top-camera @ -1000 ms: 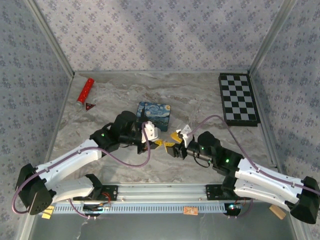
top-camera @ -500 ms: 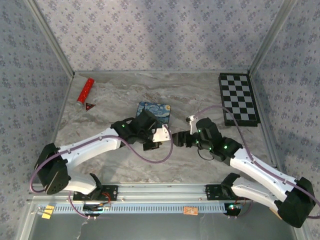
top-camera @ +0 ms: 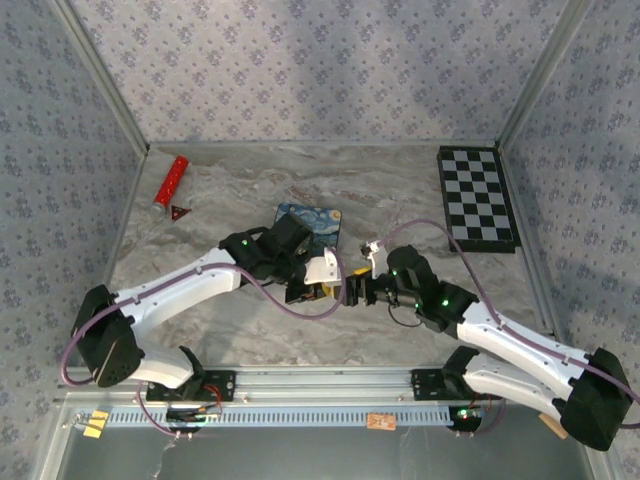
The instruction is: Unlock a padlock with a key
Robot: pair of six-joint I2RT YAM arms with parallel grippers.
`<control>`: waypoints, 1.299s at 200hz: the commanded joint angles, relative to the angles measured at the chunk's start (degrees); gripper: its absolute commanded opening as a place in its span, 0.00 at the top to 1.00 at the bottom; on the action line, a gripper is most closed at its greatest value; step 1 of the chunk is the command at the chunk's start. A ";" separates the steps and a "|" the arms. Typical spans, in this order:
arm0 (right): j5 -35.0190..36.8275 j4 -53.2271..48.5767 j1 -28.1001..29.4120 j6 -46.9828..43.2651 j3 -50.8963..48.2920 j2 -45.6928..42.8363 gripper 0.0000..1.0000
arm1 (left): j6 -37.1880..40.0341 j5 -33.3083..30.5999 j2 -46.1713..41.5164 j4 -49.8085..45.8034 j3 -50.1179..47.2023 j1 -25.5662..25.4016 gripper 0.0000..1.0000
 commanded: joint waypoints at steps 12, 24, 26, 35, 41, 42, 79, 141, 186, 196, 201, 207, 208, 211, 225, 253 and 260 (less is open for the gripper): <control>-1.18 1.97 0.91 -1.88 -0.09 0.40 0.22 | 0.81 2.36 0.64 -2.07 1.96 0.50 1.00; -1.03 1.07 0.98 -2.32 0.01 1.17 0.23 | 0.79 2.49 0.57 -2.07 1.99 0.57 1.00; -1.03 1.07 1.05 -2.33 0.01 1.31 0.23 | 0.77 2.49 0.53 -2.07 1.96 0.59 1.00; -0.94 0.62 1.17 -2.53 0.07 1.72 0.23 | 0.80 2.53 0.45 -2.07 1.98 0.63 1.00; -0.62 0.38 1.23 -2.53 0.16 1.91 0.24 | 0.82 2.65 0.32 -2.07 1.90 0.62 1.00; -0.59 0.33 1.29 -2.57 0.17 1.91 0.24 | 0.82 2.66 0.29 -2.07 1.92 0.65 1.00; 1.26 -0.48 1.43 -3.20 0.18 2.52 0.28 | 0.90 2.75 -0.40 -2.07 1.86 0.89 1.00; 5.03 -3.86 1.52 -3.24 0.92 3.08 0.36 | 0.65 2.49 -1.04 -2.07 1.69 1.43 1.00; 6.27 -4.73 -1.47 -0.52 0.29 -0.01 0.45 | 0.94 3.28 -0.47 -2.07 1.60 1.45 1.00; 6.66 -5.29 -1.73 -0.24 0.52 -0.19 0.48 | 1.07 3.05 -0.38 -2.07 1.44 1.33 1.00; 7.03 -5.85 -1.74 -0.14 0.66 -0.26 0.49 | 1.01 2.70 -0.34 -2.07 1.43 1.36 1.00; 7.31 -6.28 -1.83 -0.14 0.71 -0.37 0.51 | 0.97 2.49 -0.34 -3.38 1.42 1.34 1.00; 7.37 -6.34 -1.87 -0.18 0.75 -0.41 0.51 | 1.03 2.45 -0.30 -3.47 1.42 1.32 1.00; 7.60 -6.58 -1.83 -0.22 0.79 -0.50 0.52 | 1.00 2.30 -0.23 -3.63 1.42 1.36 1.00; 7.68 -7.45 -2.00 -0.50 0.76 -1.58 0.53 | 1.23 2.07 -0.25 -3.68 1.36 1.38 1.00; 3.38 -5.92 -2.27 -0.60 0.36 -2.61 0.50 | 1.33 1.66 -0.29 -3.23 1.35 1.35 1.00; 2.18 -5.44 -2.34 0.44 0.49 -2.26 0.49 | 1.50 1.07 -0.47 -2.88 1.26 1.21 1.00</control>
